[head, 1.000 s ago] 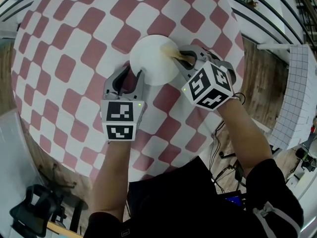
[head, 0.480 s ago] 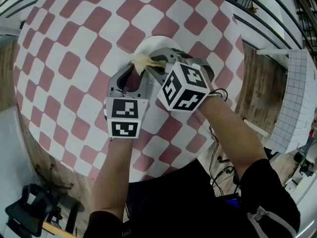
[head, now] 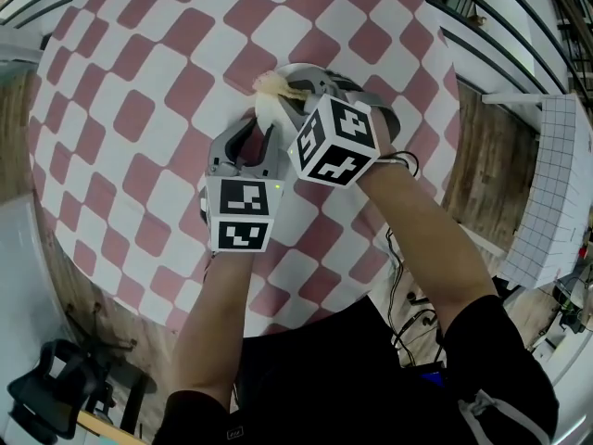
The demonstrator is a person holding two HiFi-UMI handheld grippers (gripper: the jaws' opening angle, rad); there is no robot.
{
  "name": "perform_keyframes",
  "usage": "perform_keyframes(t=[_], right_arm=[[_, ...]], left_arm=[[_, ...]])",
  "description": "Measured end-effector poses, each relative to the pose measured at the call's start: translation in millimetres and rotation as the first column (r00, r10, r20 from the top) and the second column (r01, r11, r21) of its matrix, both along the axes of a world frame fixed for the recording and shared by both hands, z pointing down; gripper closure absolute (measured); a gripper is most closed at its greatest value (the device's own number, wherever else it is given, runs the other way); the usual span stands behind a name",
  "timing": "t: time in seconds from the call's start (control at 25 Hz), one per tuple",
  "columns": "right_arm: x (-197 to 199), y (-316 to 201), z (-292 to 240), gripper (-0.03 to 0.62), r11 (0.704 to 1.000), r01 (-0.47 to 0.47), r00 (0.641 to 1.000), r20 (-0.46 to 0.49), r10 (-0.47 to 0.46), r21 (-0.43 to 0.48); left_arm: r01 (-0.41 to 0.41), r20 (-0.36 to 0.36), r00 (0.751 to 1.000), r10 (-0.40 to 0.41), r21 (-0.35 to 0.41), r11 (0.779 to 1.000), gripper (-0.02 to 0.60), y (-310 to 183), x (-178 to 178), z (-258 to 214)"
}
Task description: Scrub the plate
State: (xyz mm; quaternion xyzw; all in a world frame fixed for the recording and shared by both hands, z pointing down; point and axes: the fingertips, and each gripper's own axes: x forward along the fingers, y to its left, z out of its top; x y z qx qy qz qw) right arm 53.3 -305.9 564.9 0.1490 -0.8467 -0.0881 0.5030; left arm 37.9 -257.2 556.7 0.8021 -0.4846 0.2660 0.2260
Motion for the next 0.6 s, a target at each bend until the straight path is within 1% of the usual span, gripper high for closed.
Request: perform_keyframes(t=[0.08,0.24,0.48,0.6], right_arm=[[8.3,-2.2,0.4,0.549,1.0,-0.015,1.0,-0.005,0.015,0.006],[21.9,-1.2,-0.7,0.549,0.997,-0.068,0.997,0.032,0.069,-0.022],[34.1,4.2,-1.4,0.549,0.994,-0.1,0.993,0.054,0.102,-0.036],[47.7,-0.2,-1.0,0.549,0.988,-0.144,0.988,0.055,0.147,-0.047]], left_arm=[[0.008,-0.006,1.0,-0.008,-0.002,1.0,0.474,-0.8,-0.5,-0.1],[0.027,-0.011,1.0,-0.027,-0.004,1.0,0.471,-2.8,-2.5,-0.3],[0.024,-0.006,1.0,-0.025,-0.005,1.0,0.469,-2.6,-2.5,0.4],[0.026,-0.002,1.0,-0.026,0.001,1.0,0.468,-3.0,-2.3,-0.2]])
